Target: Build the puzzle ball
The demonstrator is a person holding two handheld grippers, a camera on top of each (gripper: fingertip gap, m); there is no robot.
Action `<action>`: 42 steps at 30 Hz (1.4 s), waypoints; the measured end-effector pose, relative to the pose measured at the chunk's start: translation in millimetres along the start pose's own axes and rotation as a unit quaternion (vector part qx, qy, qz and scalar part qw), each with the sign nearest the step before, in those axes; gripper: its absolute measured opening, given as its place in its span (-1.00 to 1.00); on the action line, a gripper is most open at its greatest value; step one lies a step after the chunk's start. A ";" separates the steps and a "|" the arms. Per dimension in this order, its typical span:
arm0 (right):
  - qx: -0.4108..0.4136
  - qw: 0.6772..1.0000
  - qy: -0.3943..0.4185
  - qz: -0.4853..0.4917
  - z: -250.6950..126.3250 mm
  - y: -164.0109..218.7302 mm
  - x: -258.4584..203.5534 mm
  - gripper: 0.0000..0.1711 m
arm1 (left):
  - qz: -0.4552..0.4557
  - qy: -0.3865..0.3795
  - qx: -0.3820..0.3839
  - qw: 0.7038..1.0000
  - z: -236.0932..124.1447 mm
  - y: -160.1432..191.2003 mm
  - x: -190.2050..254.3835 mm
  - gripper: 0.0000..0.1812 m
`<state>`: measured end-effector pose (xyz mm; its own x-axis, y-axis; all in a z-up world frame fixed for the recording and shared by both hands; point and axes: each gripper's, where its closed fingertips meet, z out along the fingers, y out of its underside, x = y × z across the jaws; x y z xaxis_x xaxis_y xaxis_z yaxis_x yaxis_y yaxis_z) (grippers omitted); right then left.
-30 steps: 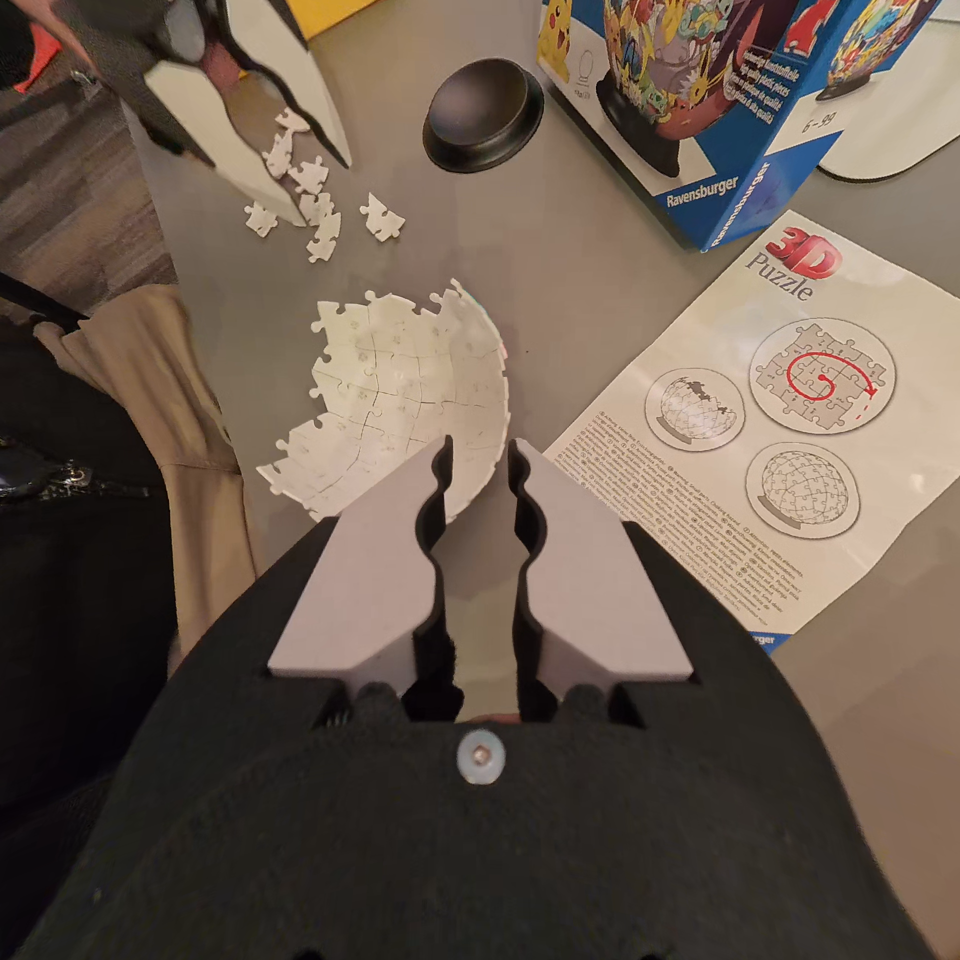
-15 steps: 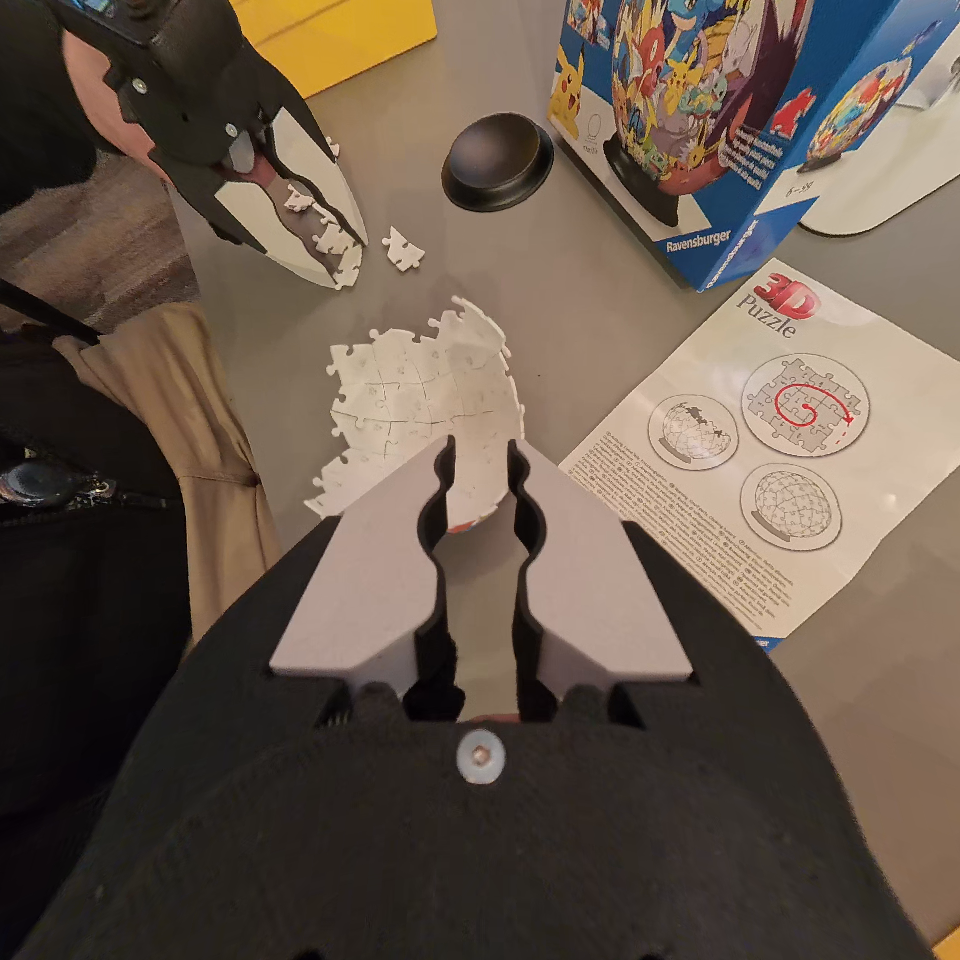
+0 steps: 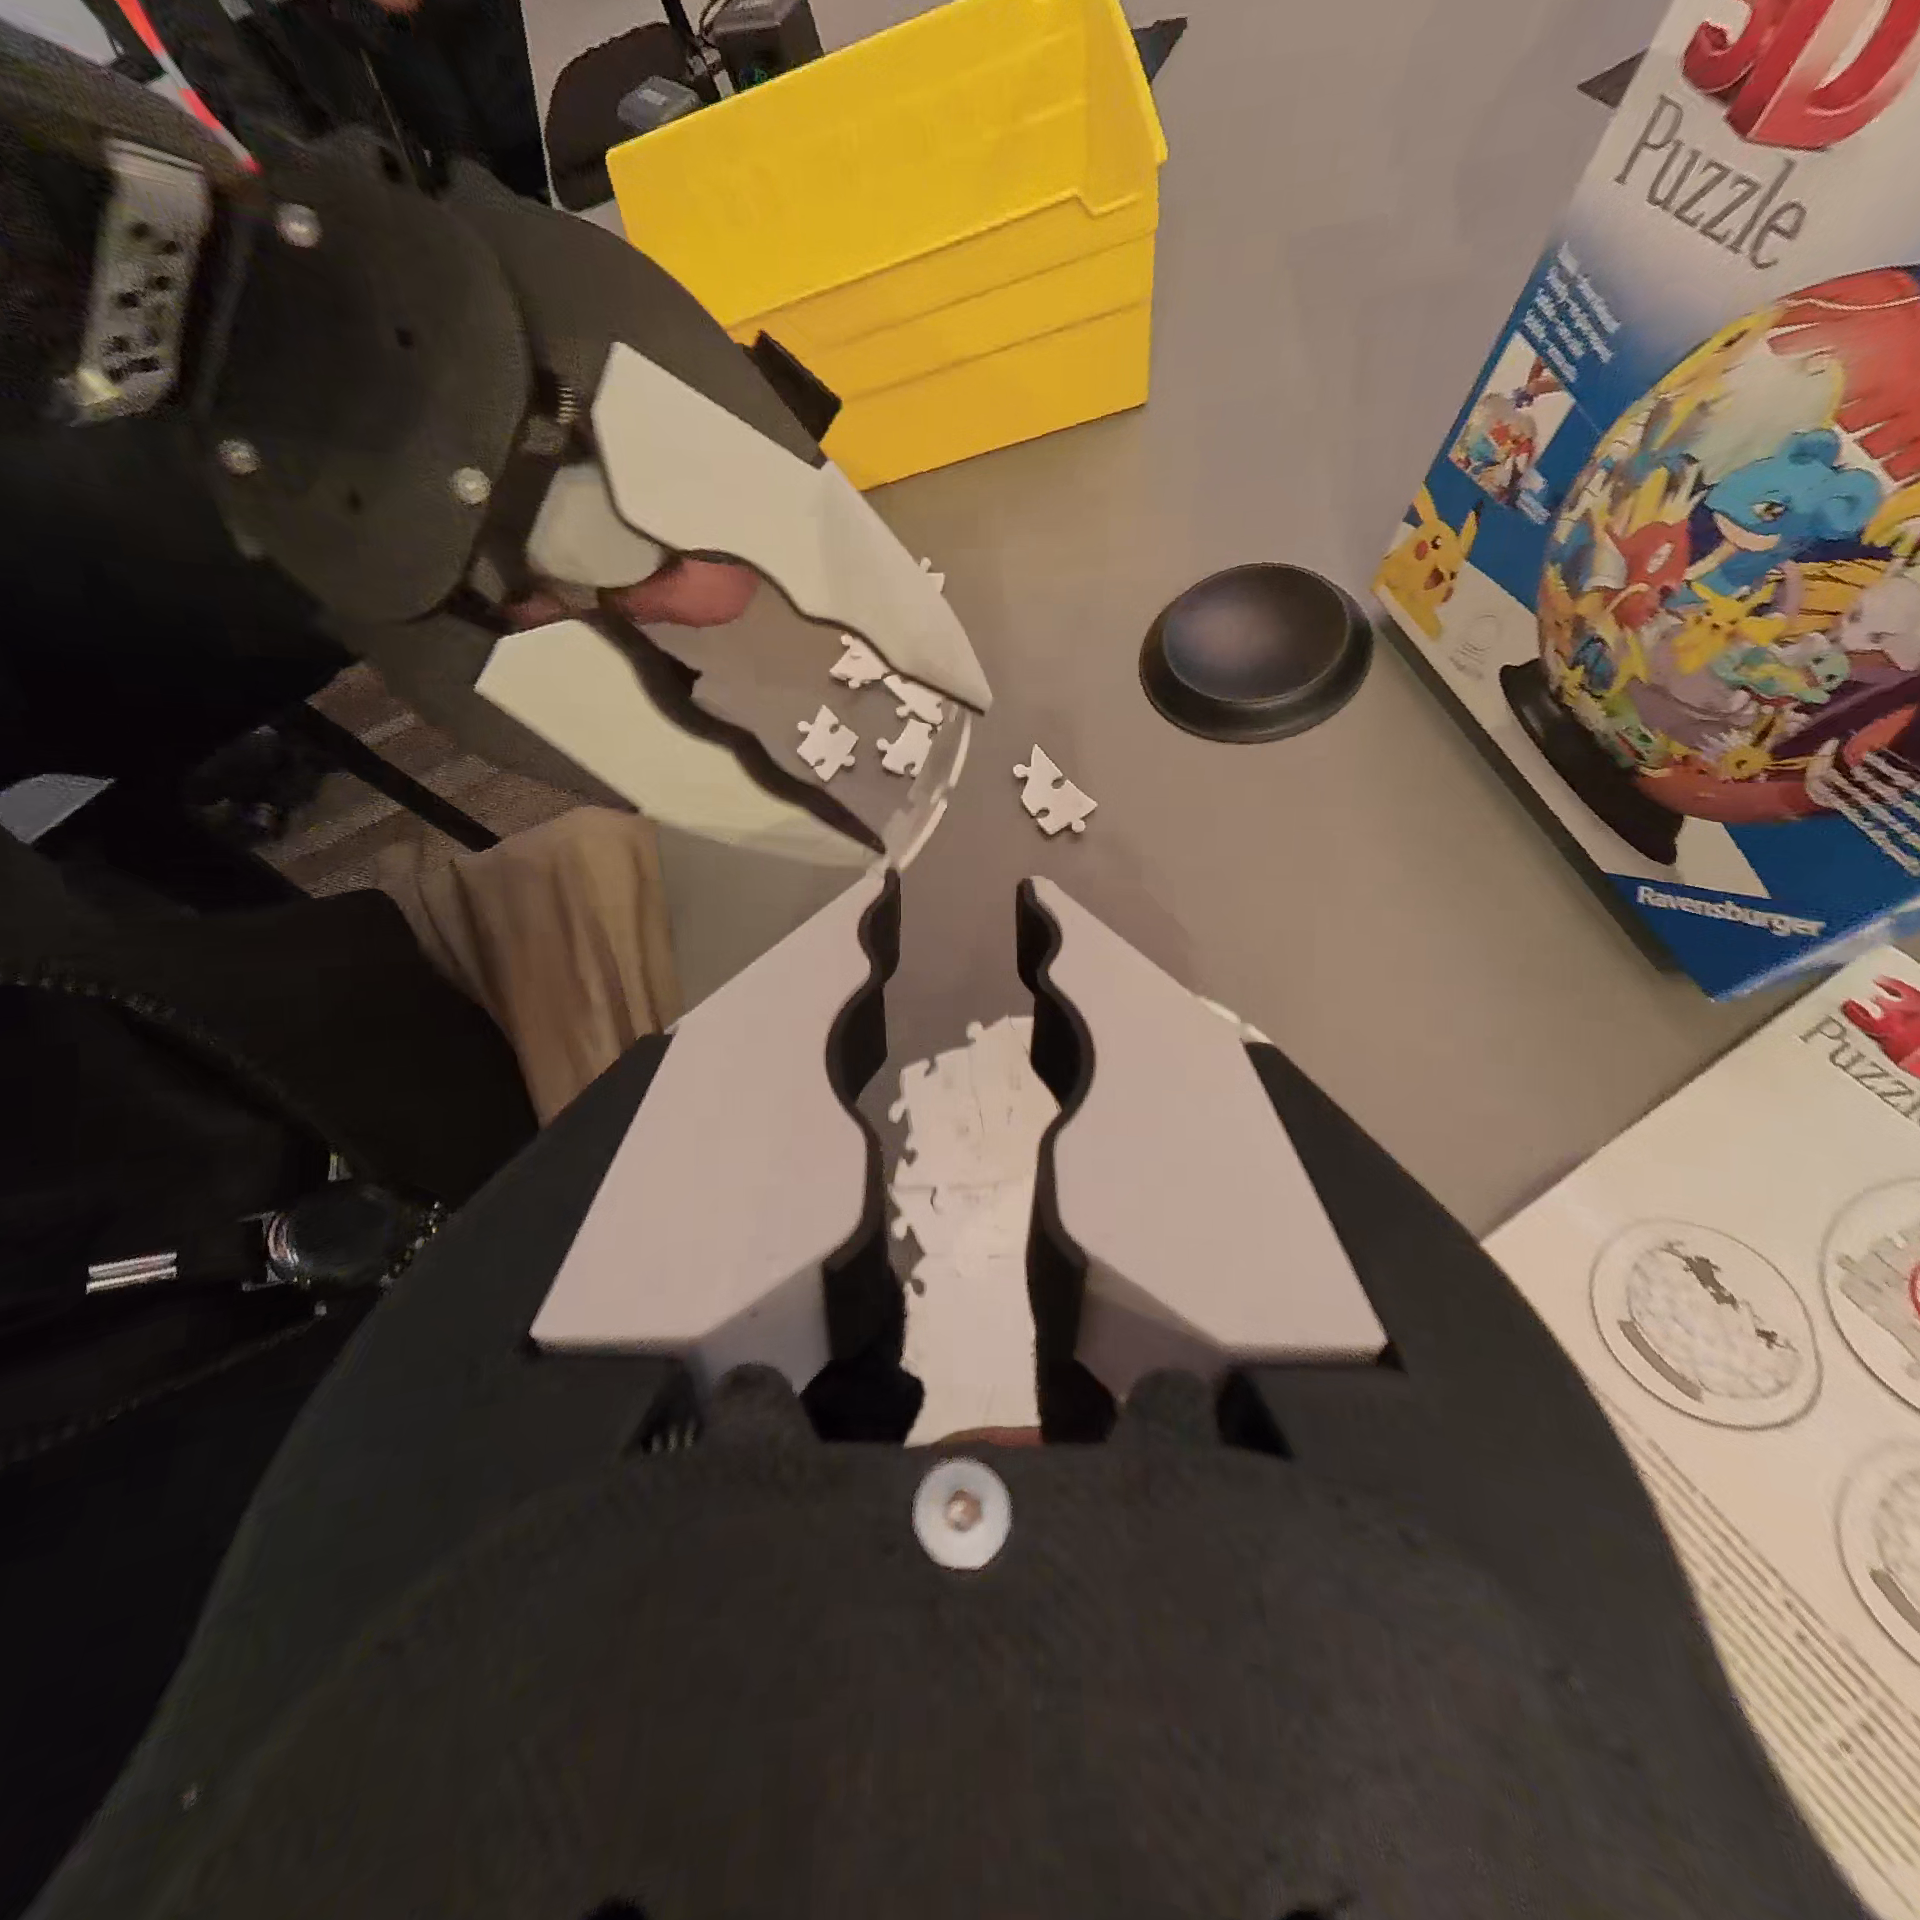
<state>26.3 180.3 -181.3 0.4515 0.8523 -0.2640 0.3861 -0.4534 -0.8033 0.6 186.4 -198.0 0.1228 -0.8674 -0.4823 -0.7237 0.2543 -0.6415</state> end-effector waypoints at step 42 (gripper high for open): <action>0.238 0.967 -0.081 0.040 -54.8 -42.1 24.5 -1.00 | -0.361 0.266 0.246 0.859 25.2 -86.4 -15.5 -0.95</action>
<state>65.2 206.0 -124.8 0.3183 0.8664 -0.3847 -0.0766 -0.3810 -0.9214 78.4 188.7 -150.1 -0.0030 -0.9143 0.4051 -0.1988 -0.3965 -0.8962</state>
